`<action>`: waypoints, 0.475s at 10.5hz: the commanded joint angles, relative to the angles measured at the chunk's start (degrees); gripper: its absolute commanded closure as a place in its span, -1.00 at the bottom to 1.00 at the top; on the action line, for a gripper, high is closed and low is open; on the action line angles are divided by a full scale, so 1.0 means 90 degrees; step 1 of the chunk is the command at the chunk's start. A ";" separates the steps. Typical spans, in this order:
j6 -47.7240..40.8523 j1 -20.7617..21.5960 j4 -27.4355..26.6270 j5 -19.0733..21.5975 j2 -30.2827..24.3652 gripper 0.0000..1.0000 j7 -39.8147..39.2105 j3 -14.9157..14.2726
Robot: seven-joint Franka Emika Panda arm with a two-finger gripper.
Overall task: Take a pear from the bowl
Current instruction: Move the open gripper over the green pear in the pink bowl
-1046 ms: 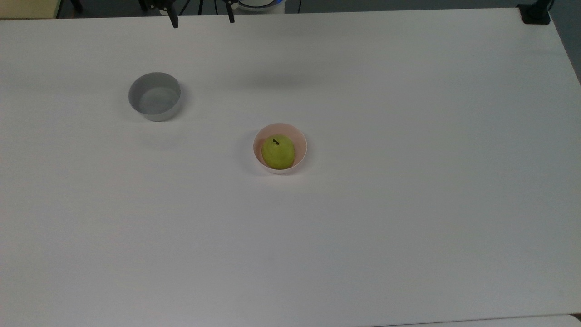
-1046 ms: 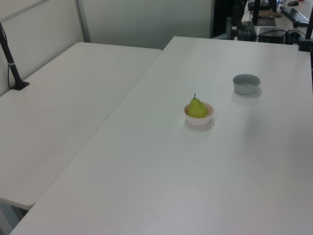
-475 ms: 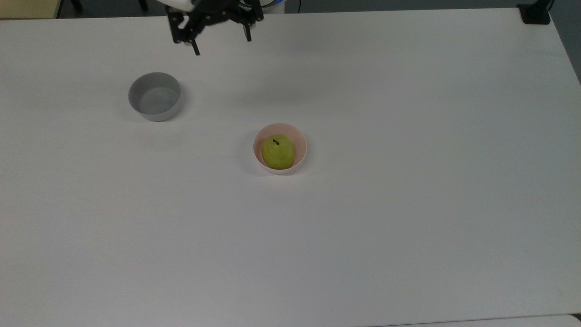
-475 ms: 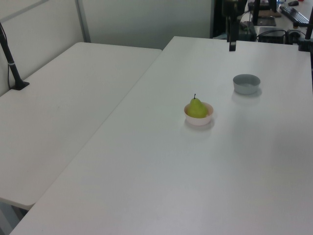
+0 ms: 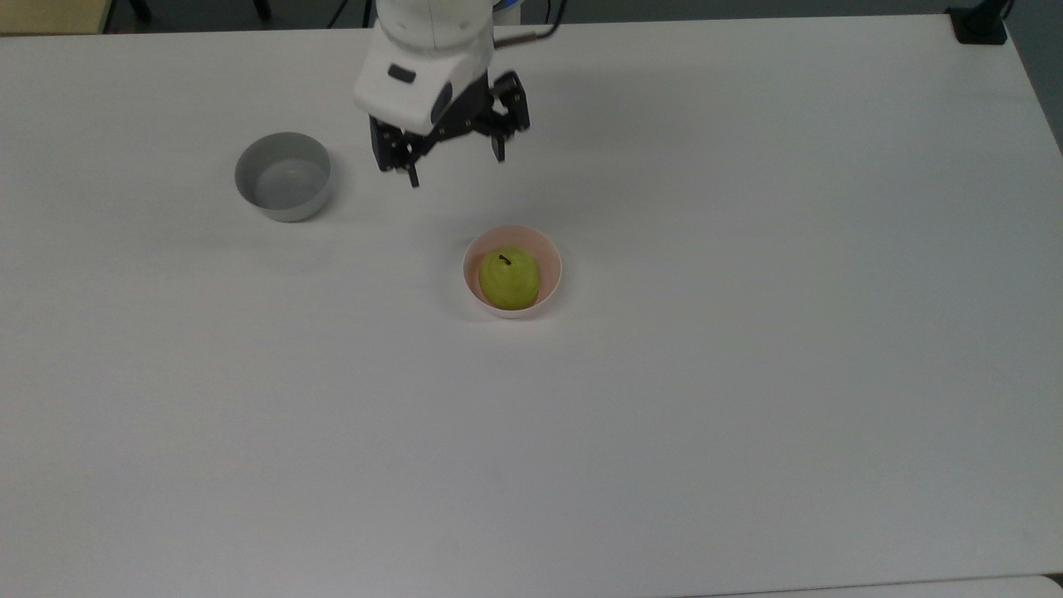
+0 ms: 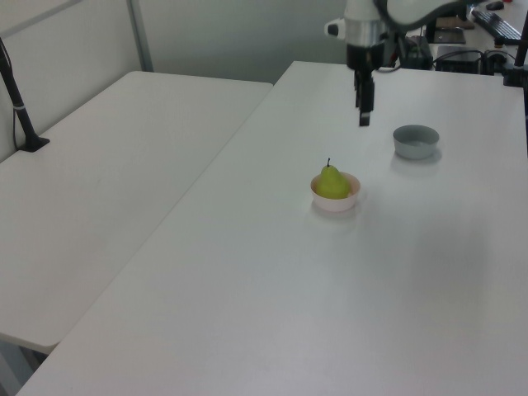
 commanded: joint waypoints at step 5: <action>0.1799 0.0310 -0.0369 -0.0052 0.0924 -0.87 0.2199 0.0231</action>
